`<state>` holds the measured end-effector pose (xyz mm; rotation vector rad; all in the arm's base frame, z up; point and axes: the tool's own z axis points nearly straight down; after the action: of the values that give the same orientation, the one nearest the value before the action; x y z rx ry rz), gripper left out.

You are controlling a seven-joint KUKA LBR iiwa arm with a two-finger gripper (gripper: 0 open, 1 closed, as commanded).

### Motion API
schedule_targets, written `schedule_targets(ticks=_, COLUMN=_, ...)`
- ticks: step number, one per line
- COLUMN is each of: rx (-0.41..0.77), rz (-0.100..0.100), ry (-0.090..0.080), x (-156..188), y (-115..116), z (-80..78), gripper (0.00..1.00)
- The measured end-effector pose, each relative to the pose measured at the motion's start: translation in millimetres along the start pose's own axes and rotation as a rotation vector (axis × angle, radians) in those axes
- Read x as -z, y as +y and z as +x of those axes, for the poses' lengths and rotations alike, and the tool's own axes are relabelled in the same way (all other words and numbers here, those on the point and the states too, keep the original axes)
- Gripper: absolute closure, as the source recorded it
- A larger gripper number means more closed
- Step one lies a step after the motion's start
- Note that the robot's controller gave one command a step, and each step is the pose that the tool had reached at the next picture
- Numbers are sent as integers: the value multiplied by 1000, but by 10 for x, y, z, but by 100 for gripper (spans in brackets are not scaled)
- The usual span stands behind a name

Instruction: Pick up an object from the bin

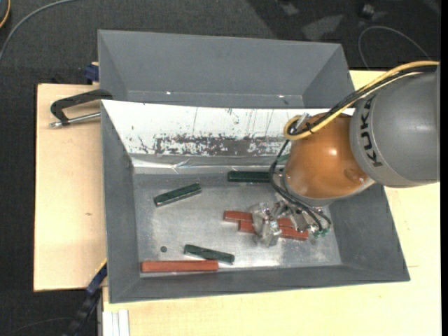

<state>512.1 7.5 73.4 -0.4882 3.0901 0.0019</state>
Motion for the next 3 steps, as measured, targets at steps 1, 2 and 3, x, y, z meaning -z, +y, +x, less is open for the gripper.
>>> schedule_targets(ticks=1, rx=0, rz=-1, ry=10, x=-24, y=1, z=31, gripper=0)
schedule_targets(ticks=2, rx=-104, rz=6, ry=1, x=-21, y=-886, z=-344, gripper=0)
schedule_targets(ticks=3, rx=-98, rz=1, ry=6, x=-26, y=-832, z=-337, gripper=100)
